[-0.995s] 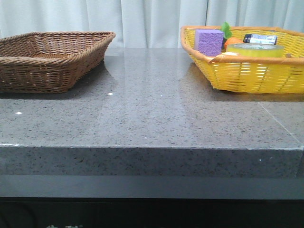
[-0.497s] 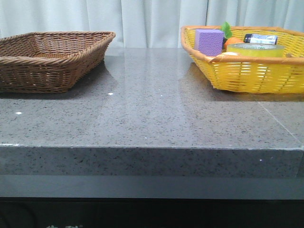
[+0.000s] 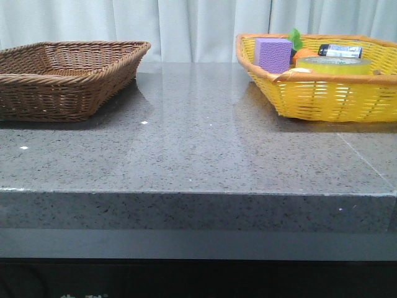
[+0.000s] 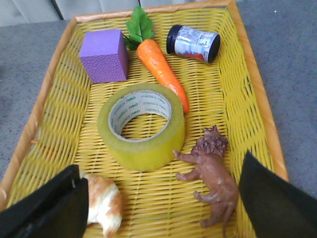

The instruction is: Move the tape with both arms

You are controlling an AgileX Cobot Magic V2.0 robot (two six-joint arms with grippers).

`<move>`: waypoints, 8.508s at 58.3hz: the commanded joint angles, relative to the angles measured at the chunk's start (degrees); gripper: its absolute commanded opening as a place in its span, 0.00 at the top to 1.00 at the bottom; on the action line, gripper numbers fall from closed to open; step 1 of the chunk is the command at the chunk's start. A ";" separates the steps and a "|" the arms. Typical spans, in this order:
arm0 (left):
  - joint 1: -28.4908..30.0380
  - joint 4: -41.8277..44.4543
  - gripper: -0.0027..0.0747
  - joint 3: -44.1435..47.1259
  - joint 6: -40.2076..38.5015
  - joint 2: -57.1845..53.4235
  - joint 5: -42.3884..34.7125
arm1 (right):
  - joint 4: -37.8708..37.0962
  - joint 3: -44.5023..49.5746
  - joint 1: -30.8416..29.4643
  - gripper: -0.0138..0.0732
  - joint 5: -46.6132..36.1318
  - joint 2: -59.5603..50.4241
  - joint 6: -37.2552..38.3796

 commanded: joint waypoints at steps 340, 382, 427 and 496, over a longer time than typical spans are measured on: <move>-0.10 -2.46 0.23 -2.10 -0.60 0.60 -2.83 | 0.19 42.88 14.54 0.92 -16.89 -54.57 -0.76; -24.08 -6.40 0.24 -31.66 -0.84 33.92 33.93 | 0.19 42.88 14.54 0.92 -16.94 -54.57 -0.76; -31.35 -6.64 0.24 -45.99 -8.19 60.36 32.53 | 0.19 42.88 14.54 0.92 -17.35 -54.57 -0.76; -33.68 -3.41 0.93 -56.10 -8.33 57.99 33.92 | 0.19 42.88 14.54 0.92 -17.35 -54.57 -0.76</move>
